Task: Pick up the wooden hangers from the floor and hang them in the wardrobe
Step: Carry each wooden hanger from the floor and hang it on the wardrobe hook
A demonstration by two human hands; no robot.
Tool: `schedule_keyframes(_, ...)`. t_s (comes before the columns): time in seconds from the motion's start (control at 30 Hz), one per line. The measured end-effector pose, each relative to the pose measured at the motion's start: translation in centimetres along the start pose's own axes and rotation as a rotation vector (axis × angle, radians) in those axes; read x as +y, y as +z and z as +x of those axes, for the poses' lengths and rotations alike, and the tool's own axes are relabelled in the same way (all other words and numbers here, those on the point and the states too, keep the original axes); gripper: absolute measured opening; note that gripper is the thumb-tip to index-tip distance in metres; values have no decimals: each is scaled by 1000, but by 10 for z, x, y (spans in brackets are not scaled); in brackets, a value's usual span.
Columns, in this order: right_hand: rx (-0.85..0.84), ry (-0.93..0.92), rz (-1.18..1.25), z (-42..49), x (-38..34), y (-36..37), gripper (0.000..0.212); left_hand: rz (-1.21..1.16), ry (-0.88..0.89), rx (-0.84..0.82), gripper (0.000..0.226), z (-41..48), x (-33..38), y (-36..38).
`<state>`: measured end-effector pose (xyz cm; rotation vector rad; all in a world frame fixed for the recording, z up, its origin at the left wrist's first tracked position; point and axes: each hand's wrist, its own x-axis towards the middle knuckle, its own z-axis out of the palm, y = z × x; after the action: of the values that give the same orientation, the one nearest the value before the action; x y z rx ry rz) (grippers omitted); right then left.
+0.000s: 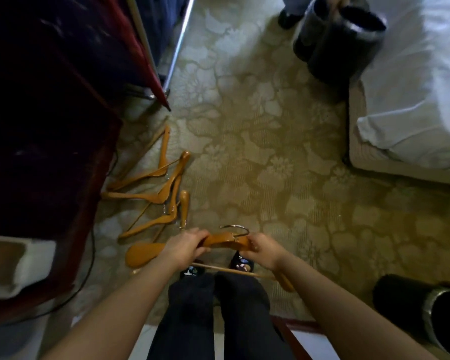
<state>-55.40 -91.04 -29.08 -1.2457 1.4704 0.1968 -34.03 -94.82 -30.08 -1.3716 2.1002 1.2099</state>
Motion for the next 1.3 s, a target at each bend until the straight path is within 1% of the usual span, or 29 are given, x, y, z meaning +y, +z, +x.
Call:
schedule_keyframes(0.1, -18, -28, -24, -46, -41, 9, 20, -69, -22, 52, 27, -61, -1, -15)
schedule_keyframes(0.27, 54, -129, -16, -103, -91, 23, 13, -187, -23, 143, 25, -147, -3, -35)
schedule_keyframes(0.4, 20, -198, 2, -130, -121, 34, 14, -303, -71, 199, 18, -202, -6, -37)
schedule_keyframes(0.47, 4, -210, 7, -137, -132, 37, 5, -376, -98, 238, 14, -224, -9, -35)
schedule_keyframes(0.5, -11, -217, -12, -139, -137, 37, 5, -413, -116, 254, 14, -234, -9, -32)
schedule_keyframes(0.57, -52, -246, -54, -142, -145, 38, 14, -466, -148, 284, 14, -252, -7, -29)
schedule_keyframes(0.7, -141, -294, -143, -142, -161, 38, 14, -609, -230, 361, 7, -277, 1, -21)
schedule_keyframes(0.77, -194, -304, -217, -139, -172, 36, 16, -677, -284, 413, 13, -287, 5, -14)
schedule_keyframes(0.83, -243, -356, -297, -136, -183, 37, 14, -769, -334, 492, 18, -299, 10, 0)
schedule_keyframes(0.9, -293, -406, -381, -135, -192, 40, 14, -821, -406, 552, 18, -310, 17, 16)
schedule_keyframes(1.0, -387, -464, -485, -139, -202, 43, 19, -873, -517, 622, 27, -323, 33, 43)
schedule_keyframes(1.1, -478, -535, -600, -146, -205, 50, 5, -909, -613, 695, 31, -333, 55, 75)
schedule_keyframes(1.17, -521, -586, -665, -152, -205, 58, 6, -973, -684, 767, 34, -338, 74, 95)
schedule_keyframes(1.23, -565, -616, -702, -157, -207, 68, 2, -1032, -757, 874, 34, -344, 92, 111)
schedule_keyframes(1.27, -588, -630, -729, -160, -210, 73, 2, -1053, -790, 923, 33, -346, 99, 117)
schedule_keyframes(1.3, -610, -638, -768, -162, -213, 79, 7, -1071, -819, 963, 32, -349, 105, 123)
